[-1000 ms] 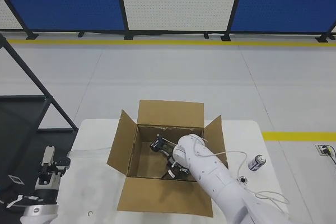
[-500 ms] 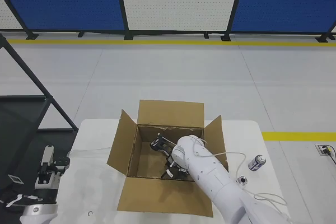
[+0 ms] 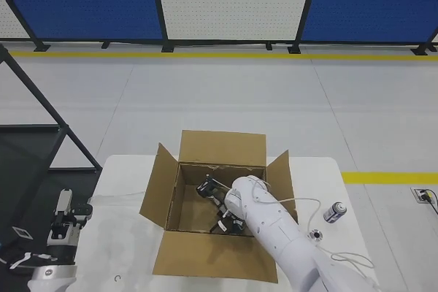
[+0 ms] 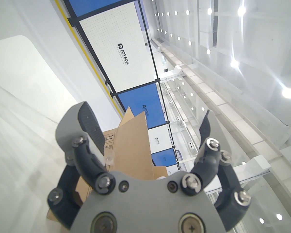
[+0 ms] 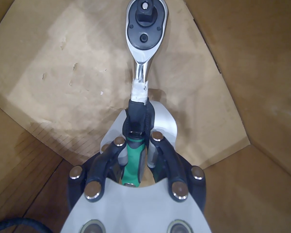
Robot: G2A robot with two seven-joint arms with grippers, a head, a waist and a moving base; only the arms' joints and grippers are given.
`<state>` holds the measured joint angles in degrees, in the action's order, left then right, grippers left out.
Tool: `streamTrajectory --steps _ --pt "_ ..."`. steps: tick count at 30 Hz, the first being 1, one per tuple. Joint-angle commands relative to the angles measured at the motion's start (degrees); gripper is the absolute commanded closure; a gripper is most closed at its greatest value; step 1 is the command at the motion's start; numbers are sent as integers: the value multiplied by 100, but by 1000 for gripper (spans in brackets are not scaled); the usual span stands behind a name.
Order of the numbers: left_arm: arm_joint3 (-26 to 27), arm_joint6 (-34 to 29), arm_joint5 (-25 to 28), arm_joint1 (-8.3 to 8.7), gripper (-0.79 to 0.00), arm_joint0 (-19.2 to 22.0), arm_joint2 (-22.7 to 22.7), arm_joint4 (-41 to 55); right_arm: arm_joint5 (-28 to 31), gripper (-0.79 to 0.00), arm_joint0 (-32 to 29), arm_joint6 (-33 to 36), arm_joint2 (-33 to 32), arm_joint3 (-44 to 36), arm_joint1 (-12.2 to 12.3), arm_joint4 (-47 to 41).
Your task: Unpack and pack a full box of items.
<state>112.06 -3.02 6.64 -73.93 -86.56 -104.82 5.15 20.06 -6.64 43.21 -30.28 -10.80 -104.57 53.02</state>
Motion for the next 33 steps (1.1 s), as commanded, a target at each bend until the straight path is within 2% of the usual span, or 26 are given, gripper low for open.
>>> streamTrajectory --steps 1,11,22,28,33 --pt "3 -10 -5 0 -785 6 4 -6 119 0 51 -74 -38 20 20 -39" --pt "-2 -79 -75 0 -785 130 149 -106 976 0 332 -591 -214 38 234 -105" --pt "-83 -179 -127 2 -785 354 377 -221 1772 0 316 -1282 -353 -433 654 133" --pt "-114 -185 -133 1 -785 405 447 -249 1513 0 32 -1286 -597 -1413 1004 206" --pt "-113 -189 -134 2 -785 412 464 -277 1076 0 -546 -658 -1131 -3064 1456 202"
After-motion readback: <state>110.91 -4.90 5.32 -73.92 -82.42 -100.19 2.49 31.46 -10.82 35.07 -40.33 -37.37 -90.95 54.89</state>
